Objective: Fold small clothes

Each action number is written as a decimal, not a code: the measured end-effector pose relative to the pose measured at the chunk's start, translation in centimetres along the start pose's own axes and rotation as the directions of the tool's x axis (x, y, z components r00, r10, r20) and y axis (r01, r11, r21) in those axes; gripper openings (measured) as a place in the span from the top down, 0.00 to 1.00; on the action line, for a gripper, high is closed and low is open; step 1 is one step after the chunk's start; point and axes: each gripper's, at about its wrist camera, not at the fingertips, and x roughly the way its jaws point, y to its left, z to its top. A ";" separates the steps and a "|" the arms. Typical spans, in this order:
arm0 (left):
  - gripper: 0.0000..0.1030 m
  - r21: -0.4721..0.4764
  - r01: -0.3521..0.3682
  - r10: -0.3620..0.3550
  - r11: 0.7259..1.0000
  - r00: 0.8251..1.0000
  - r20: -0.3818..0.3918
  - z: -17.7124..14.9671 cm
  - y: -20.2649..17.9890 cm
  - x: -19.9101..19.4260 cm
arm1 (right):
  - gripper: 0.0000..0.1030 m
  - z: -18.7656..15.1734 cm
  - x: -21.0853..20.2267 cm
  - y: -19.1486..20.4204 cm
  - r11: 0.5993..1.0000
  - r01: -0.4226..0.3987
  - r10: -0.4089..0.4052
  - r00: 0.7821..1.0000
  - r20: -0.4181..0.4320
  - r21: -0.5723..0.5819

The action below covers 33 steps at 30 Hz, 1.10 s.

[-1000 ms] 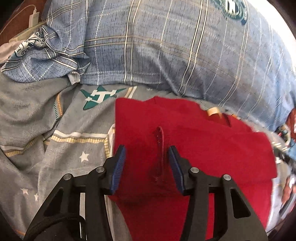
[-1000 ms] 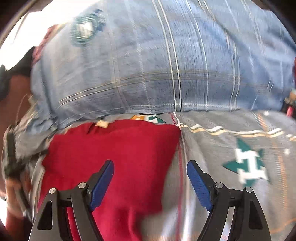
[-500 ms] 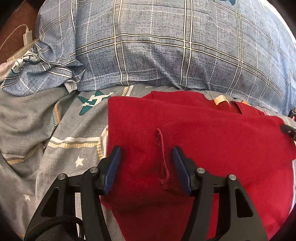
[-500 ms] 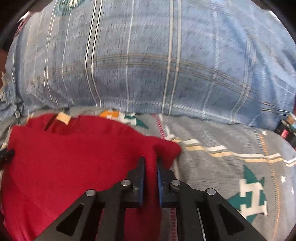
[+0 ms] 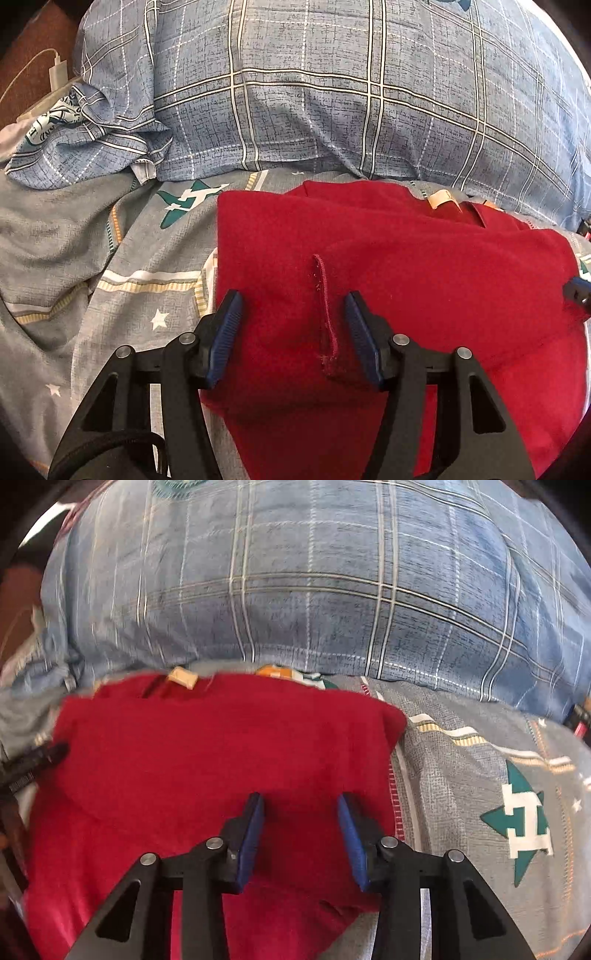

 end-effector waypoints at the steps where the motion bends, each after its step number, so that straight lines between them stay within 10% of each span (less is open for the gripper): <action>1: 0.44 0.000 0.000 0.000 1.000 1.000 -0.002 0.0 0.0 0.0 | 0.62 0.3 -0.5 0.2 1.000 0.012 -0.012 1.000 -0.002 -0.006; 14: 0.43 -0.013 0.012 -0.012 1.000 1.000 -0.005 0.2 0.2 0.4 | 0.62 3.1 3.5 -0.5 0.994 0.029 -0.029 1.000 0.004 0.106; 25: 0.43 -0.029 -0.003 0.003 1.000 1.000 -0.004 -1.3 -0.3 -2.4 | 0.60 -2.6 -1.9 -0.1 0.994 0.113 -0.113 0.993 -0.013 0.006; 33: 0.43 -0.033 0.015 -0.016 0.999 0.999 -0.036 -5.5 -0.5 -7.5 | 0.55 -4.7 -7.1 -1.0 0.994 0.029 -0.034 0.998 0.048 0.107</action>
